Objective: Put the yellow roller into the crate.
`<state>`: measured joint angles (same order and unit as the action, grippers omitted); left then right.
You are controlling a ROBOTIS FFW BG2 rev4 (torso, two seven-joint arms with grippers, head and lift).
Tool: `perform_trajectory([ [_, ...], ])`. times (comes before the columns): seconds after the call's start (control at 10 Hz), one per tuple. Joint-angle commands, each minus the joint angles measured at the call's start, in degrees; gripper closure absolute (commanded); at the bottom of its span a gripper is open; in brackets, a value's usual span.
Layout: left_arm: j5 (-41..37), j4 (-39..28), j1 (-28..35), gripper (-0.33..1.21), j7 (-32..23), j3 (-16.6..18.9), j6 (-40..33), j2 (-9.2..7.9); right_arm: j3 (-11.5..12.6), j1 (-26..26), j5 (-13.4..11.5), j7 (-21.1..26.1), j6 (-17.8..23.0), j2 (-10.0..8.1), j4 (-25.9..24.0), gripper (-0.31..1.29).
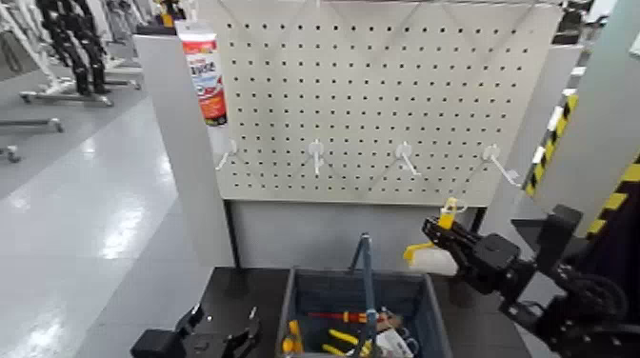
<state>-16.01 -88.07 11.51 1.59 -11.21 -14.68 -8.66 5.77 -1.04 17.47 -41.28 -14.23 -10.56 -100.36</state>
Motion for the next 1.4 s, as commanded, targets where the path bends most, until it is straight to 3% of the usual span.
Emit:
perform_trajectory([
  [0.1, -0.25, 0.0, 0.0, 0.11, -0.01, -0.04, 0.0, -0.04, 0.64, 1.66, 3.8, 0.23, -0.19, 1.33, 2.53, 1.28],
  [0.5, -0.34, 0.0, -0.09, 0.11, 0.08, -0.13, -0.09, -0.04, -3.05, 1.66, 9.33, 0.58, -0.1, 1.95, 9.56, 1.28],
  [0.7, -0.34, 0.0, -0.09, 0.11, -0.01, -0.13, -0.09, -0.04, -4.89, 1.13, 10.39, 1.37, -1.59, 2.04, 11.67, 1.28],
  [1.0, -0.34, 0.0, -0.09, 0.11, -0.01, -0.13, -0.18, -0.04, -6.12, 0.87, 10.3, 3.48, -7.04, 2.21, 11.32, 1.25],
  [1.2, -0.34, 0.0, -0.09, 0.11, 0.08, -0.13, -0.26, -0.04, -5.68, 0.95, 9.95, 3.83, -8.8, 2.21, 10.53, 0.85],
  [1.3, -0.34, 0.0, -0.09, 0.11, -0.01, -0.13, -0.26, -0.04, -5.16, 0.95, 7.75, 3.83, -9.77, 2.04, 9.3, 0.4],
  [1.4, -0.34, 0.09, -0.09, 0.11, -0.01, -0.04, -0.26, -0.04, -4.45, 1.04, 5.29, 3.83, -10.82, 2.04, 7.63, 0.1],
])
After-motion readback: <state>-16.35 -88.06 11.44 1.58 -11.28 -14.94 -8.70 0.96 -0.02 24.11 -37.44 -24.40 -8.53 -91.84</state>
